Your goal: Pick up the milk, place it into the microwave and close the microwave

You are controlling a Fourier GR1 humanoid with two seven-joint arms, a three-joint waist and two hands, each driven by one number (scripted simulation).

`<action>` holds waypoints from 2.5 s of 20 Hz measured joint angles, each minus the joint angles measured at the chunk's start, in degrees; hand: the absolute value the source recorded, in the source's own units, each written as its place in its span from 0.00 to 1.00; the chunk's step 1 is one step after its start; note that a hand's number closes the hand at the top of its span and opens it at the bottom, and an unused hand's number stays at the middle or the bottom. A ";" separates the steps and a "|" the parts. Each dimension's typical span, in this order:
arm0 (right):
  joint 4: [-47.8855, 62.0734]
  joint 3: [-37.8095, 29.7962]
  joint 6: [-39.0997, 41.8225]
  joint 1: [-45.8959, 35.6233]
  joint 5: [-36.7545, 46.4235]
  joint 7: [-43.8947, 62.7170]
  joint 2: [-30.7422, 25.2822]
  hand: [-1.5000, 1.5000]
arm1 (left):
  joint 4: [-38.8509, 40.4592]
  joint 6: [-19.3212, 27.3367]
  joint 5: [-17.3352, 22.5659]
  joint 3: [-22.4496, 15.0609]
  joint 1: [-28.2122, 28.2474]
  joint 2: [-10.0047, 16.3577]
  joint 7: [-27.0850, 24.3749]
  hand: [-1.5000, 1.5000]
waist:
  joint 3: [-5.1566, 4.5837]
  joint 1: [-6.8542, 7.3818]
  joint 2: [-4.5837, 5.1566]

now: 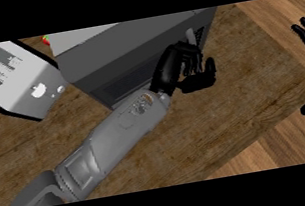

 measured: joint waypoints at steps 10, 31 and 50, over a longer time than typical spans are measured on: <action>-5.88 4.86 4.88 -2.96 -0.38 4.45 -2.35 1.00 | -0.72 1.97 3.76 0.73 0.63 0.44 -2.23 1.00 | -0.13 -1.04 -0.24; -22.34 13.97 8.88 -4.32 -2.67 10.60 -3.73 1.00 | -1.41 8.05 7.09 0.57 1.44 1.87 -5.67 1.00 | 0.12 -4.01 -0.87; -30.91 22.24 11.70 1.62 -5.14 16.17 -4.52 1.00 | -5.46 6.74 19.31 8.51 3.03 -1.52 -3.22 1.00 | -0.44 -1.95 0.41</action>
